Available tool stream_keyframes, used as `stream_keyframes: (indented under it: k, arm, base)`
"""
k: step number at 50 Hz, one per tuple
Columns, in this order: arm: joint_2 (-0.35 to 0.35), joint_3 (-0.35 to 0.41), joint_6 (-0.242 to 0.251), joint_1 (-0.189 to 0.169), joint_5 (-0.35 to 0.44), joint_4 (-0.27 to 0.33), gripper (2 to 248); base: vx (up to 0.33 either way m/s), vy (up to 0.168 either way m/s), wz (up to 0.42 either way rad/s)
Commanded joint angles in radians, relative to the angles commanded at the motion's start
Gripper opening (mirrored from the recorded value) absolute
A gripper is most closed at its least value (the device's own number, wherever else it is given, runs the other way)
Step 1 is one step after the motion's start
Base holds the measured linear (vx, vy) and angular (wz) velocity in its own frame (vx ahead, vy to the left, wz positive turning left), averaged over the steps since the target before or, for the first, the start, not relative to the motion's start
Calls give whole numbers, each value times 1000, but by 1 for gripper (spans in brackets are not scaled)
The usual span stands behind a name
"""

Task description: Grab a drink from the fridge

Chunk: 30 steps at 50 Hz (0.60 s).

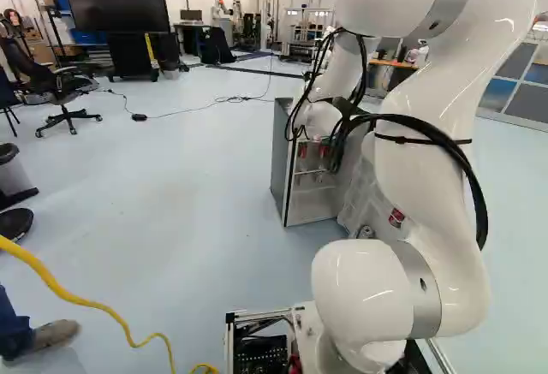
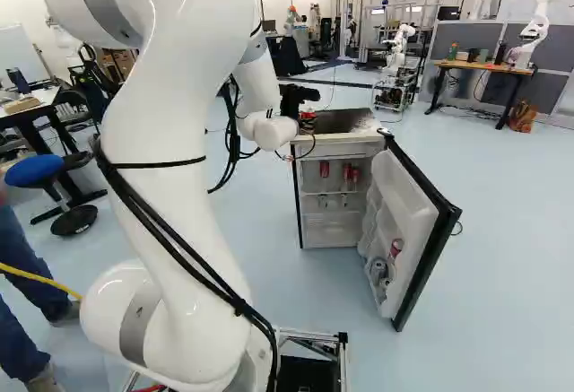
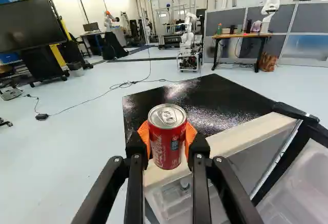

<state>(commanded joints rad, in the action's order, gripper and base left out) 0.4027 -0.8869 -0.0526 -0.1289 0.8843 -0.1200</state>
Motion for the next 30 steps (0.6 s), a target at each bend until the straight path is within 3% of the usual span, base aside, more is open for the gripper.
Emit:
stream_keyframes:
  k: [30]
  arm:
    - [46, -57, 0, -40, 0, 0, 89]
  base:
    - [0, 0, 0]
